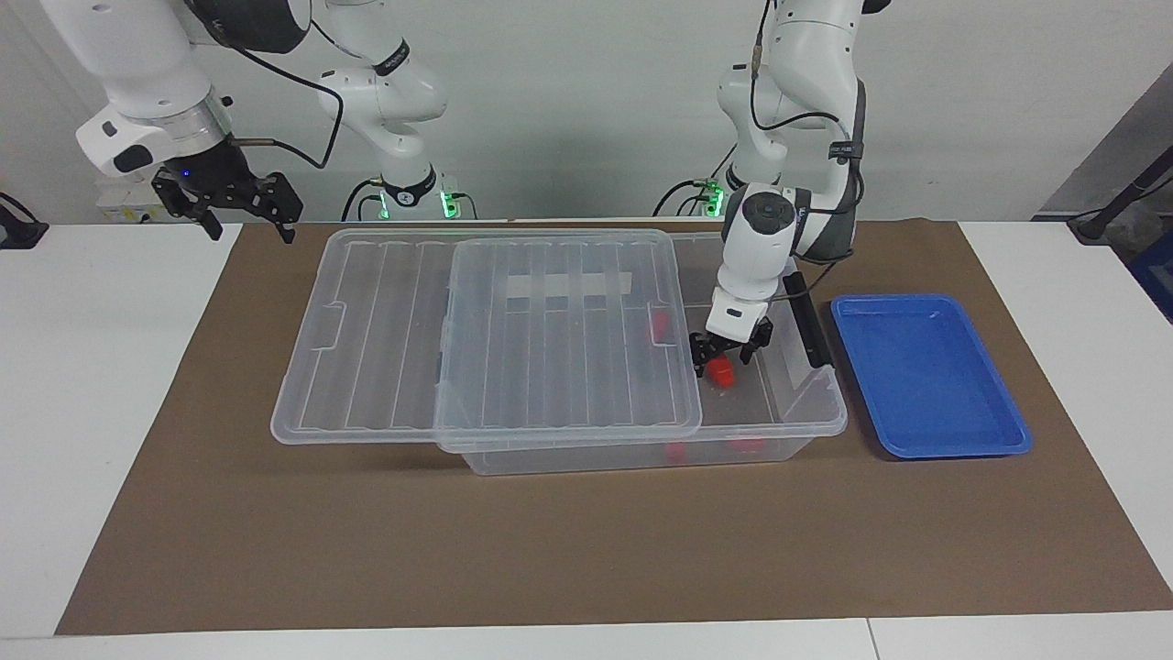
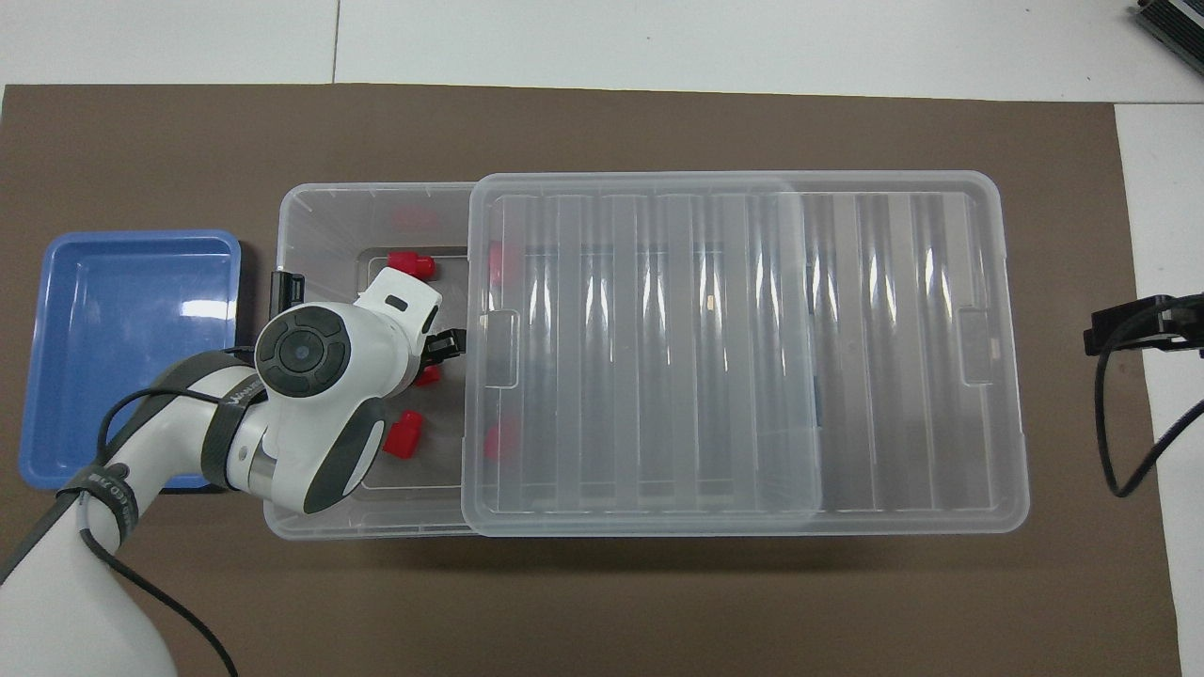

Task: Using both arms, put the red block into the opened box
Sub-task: 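Lower the red block into the box and open the left gripper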

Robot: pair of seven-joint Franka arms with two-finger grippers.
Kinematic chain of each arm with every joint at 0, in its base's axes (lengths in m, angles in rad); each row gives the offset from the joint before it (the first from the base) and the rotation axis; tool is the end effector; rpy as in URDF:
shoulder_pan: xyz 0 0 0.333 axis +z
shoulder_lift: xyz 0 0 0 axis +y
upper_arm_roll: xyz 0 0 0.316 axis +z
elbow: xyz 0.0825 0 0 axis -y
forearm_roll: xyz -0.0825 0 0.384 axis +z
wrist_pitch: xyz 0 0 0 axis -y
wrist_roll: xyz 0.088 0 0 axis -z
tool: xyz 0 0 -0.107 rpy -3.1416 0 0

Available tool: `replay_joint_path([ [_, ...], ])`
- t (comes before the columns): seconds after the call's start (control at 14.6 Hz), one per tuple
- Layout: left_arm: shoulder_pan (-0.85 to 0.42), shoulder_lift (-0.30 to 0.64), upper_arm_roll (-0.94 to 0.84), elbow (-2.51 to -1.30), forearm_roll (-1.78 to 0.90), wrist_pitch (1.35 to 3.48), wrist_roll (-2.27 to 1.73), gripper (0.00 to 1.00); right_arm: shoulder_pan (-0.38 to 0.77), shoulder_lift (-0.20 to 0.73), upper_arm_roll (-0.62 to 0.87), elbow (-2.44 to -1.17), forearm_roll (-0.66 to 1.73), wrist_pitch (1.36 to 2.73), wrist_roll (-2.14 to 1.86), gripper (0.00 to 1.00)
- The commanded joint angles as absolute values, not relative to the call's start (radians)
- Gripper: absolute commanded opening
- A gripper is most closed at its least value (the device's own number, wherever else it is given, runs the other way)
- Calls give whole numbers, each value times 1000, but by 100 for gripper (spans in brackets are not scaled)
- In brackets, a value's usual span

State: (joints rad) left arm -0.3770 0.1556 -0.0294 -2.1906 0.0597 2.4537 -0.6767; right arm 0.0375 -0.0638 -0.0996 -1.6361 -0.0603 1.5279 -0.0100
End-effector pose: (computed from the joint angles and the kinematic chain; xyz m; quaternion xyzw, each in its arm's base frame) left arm 0.5158 -0.2218 0.3256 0.9920 0.1130 0.0553 0.0124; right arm 0.5280 -0.0413 0.6247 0.9990 -0.0265 -0.0233 0.0262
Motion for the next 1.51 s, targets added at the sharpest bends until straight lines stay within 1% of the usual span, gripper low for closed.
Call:
replay_joint_path([
  [0.0, -387, 140, -17, -2171, 78, 2401, -704, 100, 34, -64, -97, -1637, -46, 1523, 3, 100],
  [0.41, -351, 106, 2, -2169, 78, 2358, -725, 100, 34, -66, -95, -1638, -46, 1523, 2, 100],
  [0.89, -331, 101, -2, -2169, 78, 2364, -963, 100, 32, -66, -95, -1638, -46, 1523, 2, 100],
  [1.17, -337, 97, 2, -2169, 78, 2350, -1015, 100, 31, -67, -97, -1644, -45, 1523, -2, 100],
  [1.44, -348, 34, -2, -2169, 78, 2275, -1039, 100, 28, -67, -97, -1644, -46, 1523, -2, 100],
])
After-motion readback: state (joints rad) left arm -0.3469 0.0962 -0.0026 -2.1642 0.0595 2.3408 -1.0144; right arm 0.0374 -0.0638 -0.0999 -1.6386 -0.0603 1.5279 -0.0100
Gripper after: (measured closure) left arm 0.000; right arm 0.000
